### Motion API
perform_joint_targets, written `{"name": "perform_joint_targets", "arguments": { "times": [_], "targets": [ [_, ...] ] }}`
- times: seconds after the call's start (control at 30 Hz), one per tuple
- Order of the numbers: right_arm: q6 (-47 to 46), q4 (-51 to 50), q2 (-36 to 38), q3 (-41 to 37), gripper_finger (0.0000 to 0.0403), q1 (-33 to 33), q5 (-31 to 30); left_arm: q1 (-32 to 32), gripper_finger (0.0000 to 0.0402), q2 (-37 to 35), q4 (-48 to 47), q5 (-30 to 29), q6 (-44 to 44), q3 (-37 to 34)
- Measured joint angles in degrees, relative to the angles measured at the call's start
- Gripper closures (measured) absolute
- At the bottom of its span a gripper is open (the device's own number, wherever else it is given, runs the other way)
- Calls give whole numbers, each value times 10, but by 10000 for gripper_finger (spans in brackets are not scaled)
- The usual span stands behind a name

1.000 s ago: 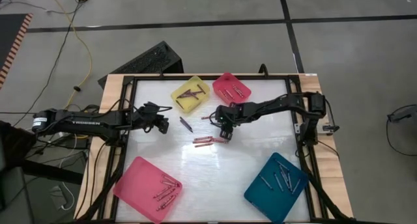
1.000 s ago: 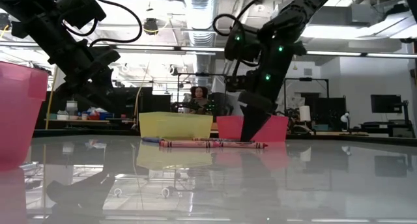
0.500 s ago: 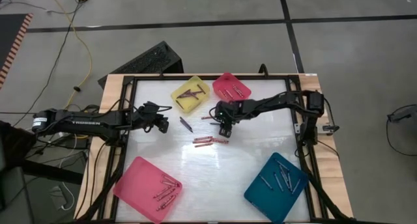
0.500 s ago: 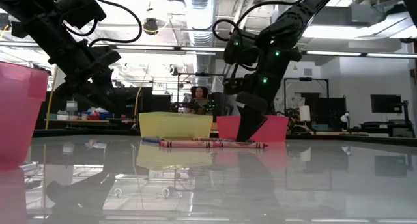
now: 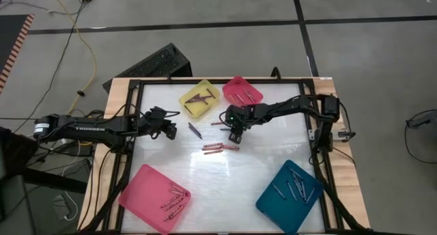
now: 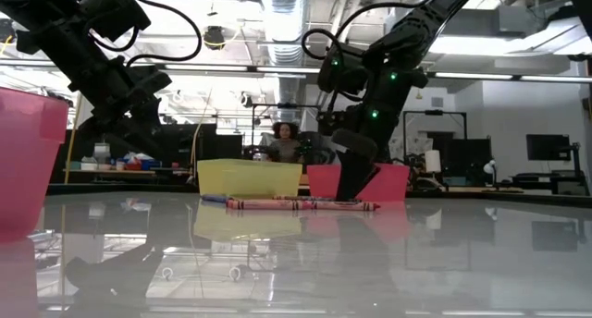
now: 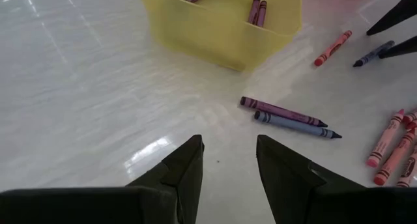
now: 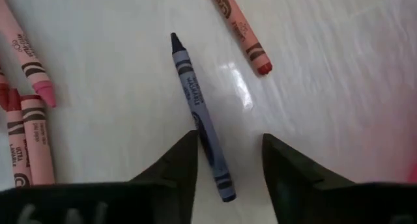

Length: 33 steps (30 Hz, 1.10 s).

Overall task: Sort crayons
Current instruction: Put the blue crayon into the blue bin

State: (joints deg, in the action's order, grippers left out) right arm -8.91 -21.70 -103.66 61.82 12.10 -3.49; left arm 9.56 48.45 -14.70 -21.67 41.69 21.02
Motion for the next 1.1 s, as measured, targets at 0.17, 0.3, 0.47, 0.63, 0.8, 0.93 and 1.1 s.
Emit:
{"name": "perform_joint_targets", "arguments": {
  "times": [0.17, 0.3, 0.47, 0.63, 0.8, 0.93, 1.1],
  "targets": [
    [-10, -7, 0, 0, 303, -2, 2, 0, 269, 0, 0, 0, 0, 0],
    [-31, -8, 0, -1, 333, -5, 3, 0, 269, 0, 0, 0, 1, 0],
    [-44, -10, -1, -1, 363, -12, 3, 0, 269, 0, 0, 1, 1, 0],
    [-62, -12, -1, -1, 391, -21, 9, 0, 269, 0, 0, 4, 2, 0],
    [-90, -18, -1, 2, 398, -31, 21, 0, 269, 0, 0, 3, 1, 0],
    [-97, -51, -3, 31, 398, -42, 28, 0, 269, 0, 0, 3, 2, 0],
    [-98, -121, -6, 95, 398, -67, 51, 0, 269, 0, 0, 3, 1, 0]
  ]
}}
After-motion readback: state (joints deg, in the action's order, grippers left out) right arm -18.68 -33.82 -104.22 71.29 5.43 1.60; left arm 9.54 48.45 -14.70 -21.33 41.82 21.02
